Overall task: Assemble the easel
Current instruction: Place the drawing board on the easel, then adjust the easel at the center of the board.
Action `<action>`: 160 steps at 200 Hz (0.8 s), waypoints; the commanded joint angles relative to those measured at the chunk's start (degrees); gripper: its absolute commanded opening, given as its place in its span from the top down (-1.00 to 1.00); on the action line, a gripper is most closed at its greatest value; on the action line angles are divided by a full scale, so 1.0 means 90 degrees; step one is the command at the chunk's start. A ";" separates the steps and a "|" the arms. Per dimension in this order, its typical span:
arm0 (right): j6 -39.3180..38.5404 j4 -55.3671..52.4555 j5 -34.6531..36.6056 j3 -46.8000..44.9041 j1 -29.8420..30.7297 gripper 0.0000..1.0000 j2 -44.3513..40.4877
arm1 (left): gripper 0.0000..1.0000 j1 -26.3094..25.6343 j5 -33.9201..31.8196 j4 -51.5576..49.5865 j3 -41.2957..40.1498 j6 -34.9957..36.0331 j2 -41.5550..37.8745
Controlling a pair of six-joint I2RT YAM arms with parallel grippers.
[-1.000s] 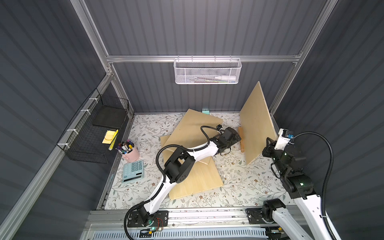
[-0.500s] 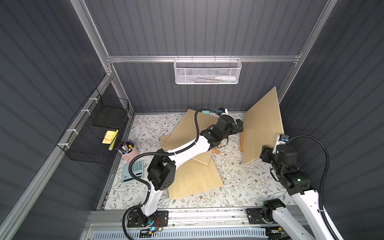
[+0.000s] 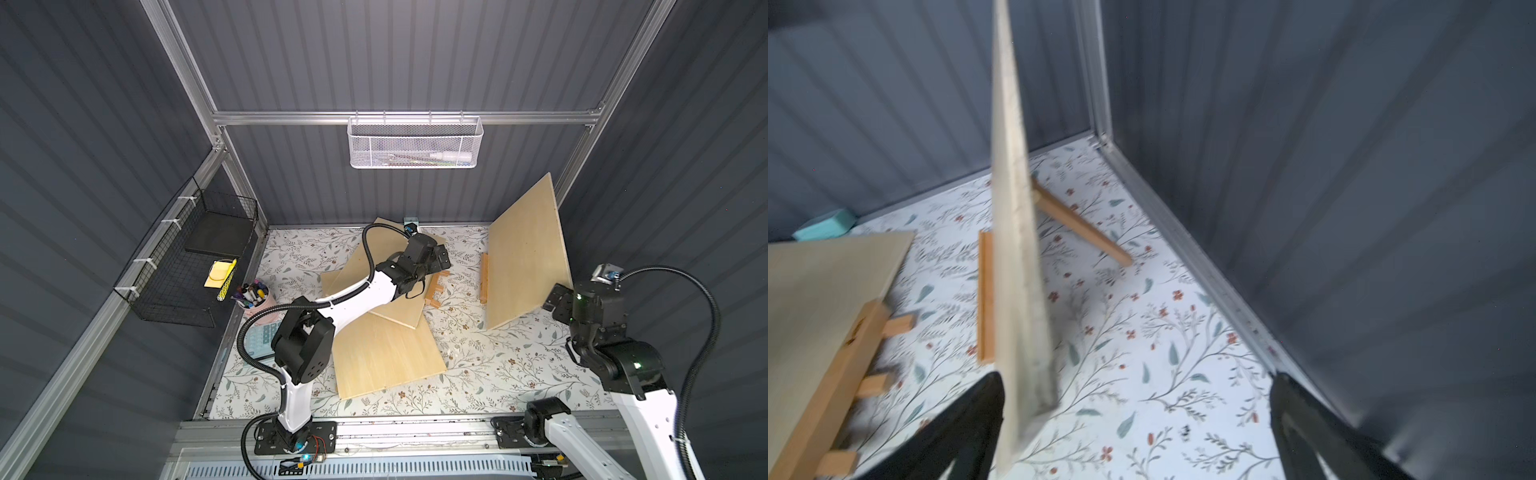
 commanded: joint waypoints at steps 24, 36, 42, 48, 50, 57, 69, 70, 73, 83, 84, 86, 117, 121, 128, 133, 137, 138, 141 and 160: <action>-0.1759 0.0569 0.0746 0.1453 0.0014 -0.98 0.0591 | -0.99 0.0107 -0.0514 -0.0287 -0.0228 0.0848 -0.0741; -0.2256 0.0579 -0.0252 0.2131 0.0055 -0.99 0.1243 | -0.99 0.0240 -0.0437 -0.0387 -0.0329 0.0871 -0.0862; -0.2333 0.0410 -0.0684 0.2546 0.0131 -0.98 0.1632 | -0.99 0.0332 -0.0365 -0.0424 -0.0399 0.0804 -0.0924; -0.2465 0.0231 -0.1204 0.2939 0.0210 -0.99 0.2017 | -0.99 0.0440 -0.0295 -0.0473 -0.0492 0.0726 -0.0986; -0.2523 0.0181 -0.1399 0.3070 0.0268 -0.99 0.2152 | -0.99 0.0466 -0.0276 -0.0481 -0.0521 0.0702 -0.1009; -0.2612 0.0028 -0.1791 0.3434 0.0527 -0.99 0.2546 | -0.99 0.0577 -0.0247 -0.0543 -0.0631 0.0628 -0.1092; -0.2710 -0.0139 -0.2432 0.3846 0.0961 -0.99 0.3171 | -0.99 0.0709 -0.0328 -0.0678 -0.0820 0.0581 -0.1252; -0.2698 -0.0150 -0.2472 0.3868 0.1010 -0.99 0.3281 | -0.99 0.0719 -0.0336 -0.0693 -0.0835 0.0582 -0.1269; -0.2652 -0.0178 -0.2583 0.3927 0.1108 -0.99 0.3480 | -0.99 0.0741 -0.0371 -0.0730 -0.0884 0.0578 -0.1313; -0.2364 -0.0244 -0.3006 0.3987 0.1406 -0.99 0.3949 | -0.99 0.0819 -0.0501 -0.0826 -0.1165 0.0589 -0.1477; -0.2320 -0.0252 -0.3047 0.3992 0.1428 -0.99 0.3988 | -0.99 0.0828 -0.0511 -0.0836 -0.1193 0.0586 -0.1489; -0.2219 -0.0257 -0.3120 0.3988 0.1471 -0.99 0.4085 | -0.99 0.0846 -0.0510 -0.0850 -0.1226 0.0584 -0.1521; -0.0637 0.0808 -0.3871 0.2769 0.1854 -0.99 0.4888 | -0.99 0.1055 -0.0558 -0.1155 -0.1518 0.0574 -0.1845; -0.0445 0.0935 -0.3877 0.2625 0.1858 -0.99 0.4981 | -0.99 0.1061 -0.0580 -0.1208 -0.1505 0.0591 -0.1872; -0.0164 0.1079 -0.3913 0.2460 0.1860 -0.99 0.5173 | -0.99 0.1062 -0.0631 -0.1319 -0.1484 0.0620 -0.1914; -0.0091 0.1180 -0.3976 0.2399 0.1860 -0.99 0.5339 | -0.99 0.1066 -0.0666 -0.1384 -0.1465 0.0636 -0.1944; -0.0065 0.1204 -0.4015 0.2396 0.1858 -0.99 0.5496 | -0.99 0.1061 -0.0683 -0.1428 -0.1460 0.0640 -0.1964; -0.0052 0.1205 -0.4011 0.2401 0.1859 -0.99 0.5548 | -0.99 0.1066 -0.0684 -0.1439 -0.1452 0.0636 -0.1972; -0.0016 0.1168 -0.3980 0.2433 0.1859 -0.99 0.5668 | -0.99 0.1067 -0.0698 -0.1459 -0.1450 0.0631 -0.1992; 0.0146 0.0718 -0.3678 0.2847 0.1850 -0.99 0.6574 | -0.99 0.1066 -0.0746 -0.1543 -0.1459 0.0563 -0.2114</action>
